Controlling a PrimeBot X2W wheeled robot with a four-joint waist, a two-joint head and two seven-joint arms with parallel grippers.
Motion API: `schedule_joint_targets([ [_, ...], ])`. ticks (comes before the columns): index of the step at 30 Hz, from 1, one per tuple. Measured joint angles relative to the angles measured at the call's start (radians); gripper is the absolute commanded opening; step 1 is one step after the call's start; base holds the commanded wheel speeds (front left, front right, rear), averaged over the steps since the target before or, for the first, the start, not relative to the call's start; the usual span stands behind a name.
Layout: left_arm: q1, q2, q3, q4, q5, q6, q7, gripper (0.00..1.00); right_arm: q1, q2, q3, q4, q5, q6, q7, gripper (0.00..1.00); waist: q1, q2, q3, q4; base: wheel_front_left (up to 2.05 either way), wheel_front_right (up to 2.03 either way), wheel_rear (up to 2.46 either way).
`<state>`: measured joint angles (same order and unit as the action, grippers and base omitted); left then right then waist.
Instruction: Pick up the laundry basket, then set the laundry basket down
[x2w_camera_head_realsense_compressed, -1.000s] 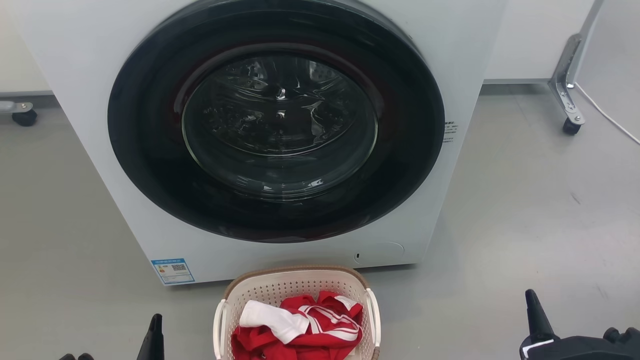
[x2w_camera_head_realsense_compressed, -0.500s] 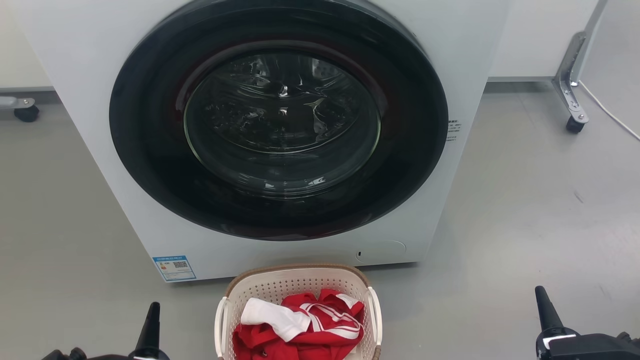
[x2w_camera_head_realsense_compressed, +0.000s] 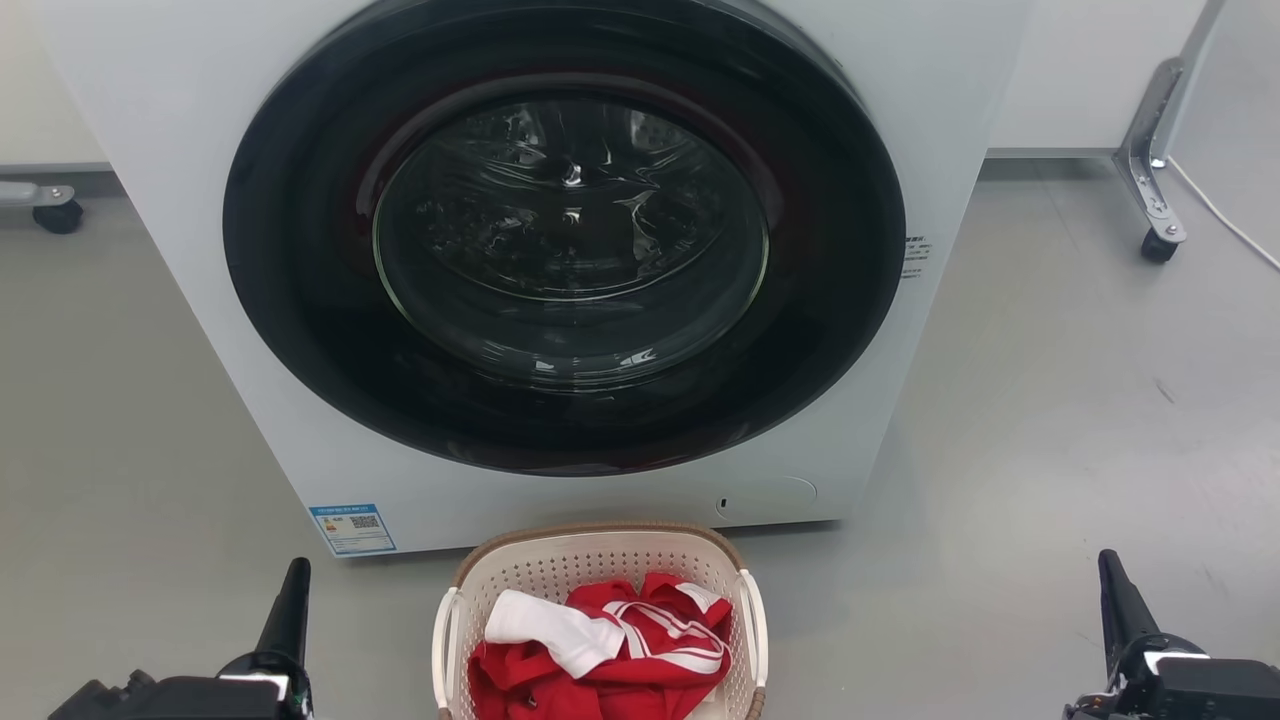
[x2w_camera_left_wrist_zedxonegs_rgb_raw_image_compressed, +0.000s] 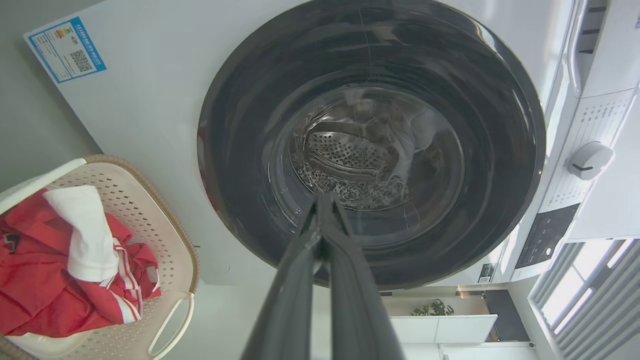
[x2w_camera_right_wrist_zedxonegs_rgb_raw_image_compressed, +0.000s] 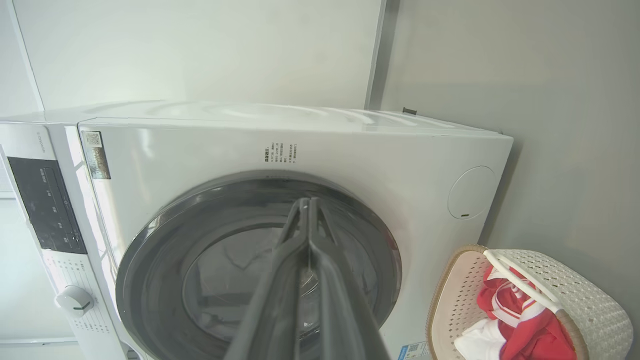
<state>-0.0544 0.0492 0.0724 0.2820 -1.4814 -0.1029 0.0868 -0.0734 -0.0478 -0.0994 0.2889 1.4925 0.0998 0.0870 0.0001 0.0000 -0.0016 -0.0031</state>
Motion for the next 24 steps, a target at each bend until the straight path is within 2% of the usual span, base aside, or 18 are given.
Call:
schedule_joint_targets([
  [6,-0.018,-0.005,0.018,0.013,-0.105,-0.021,0.027,0.00,-0.008,0.003,-0.032,0.010,0.103,0.016,0.025,0.00,0.0000,0.0000,0.003,0.003,0.00,0.00,0.00],
  [8,-0.026,-0.006,0.019,0.014,-0.119,-0.021,0.027,0.00,-0.019,0.004,-0.033,0.010,0.103,0.020,0.026,0.00,0.0000,0.0001,0.003,0.003,0.00,0.00,0.00],
  [24,-0.026,-0.007,0.019,0.014,-0.119,-0.021,0.027,0.00,-0.019,0.004,-0.033,0.010,0.103,0.021,0.026,0.00,0.0000,0.0000,0.003,0.003,0.00,0.00,0.00],
])
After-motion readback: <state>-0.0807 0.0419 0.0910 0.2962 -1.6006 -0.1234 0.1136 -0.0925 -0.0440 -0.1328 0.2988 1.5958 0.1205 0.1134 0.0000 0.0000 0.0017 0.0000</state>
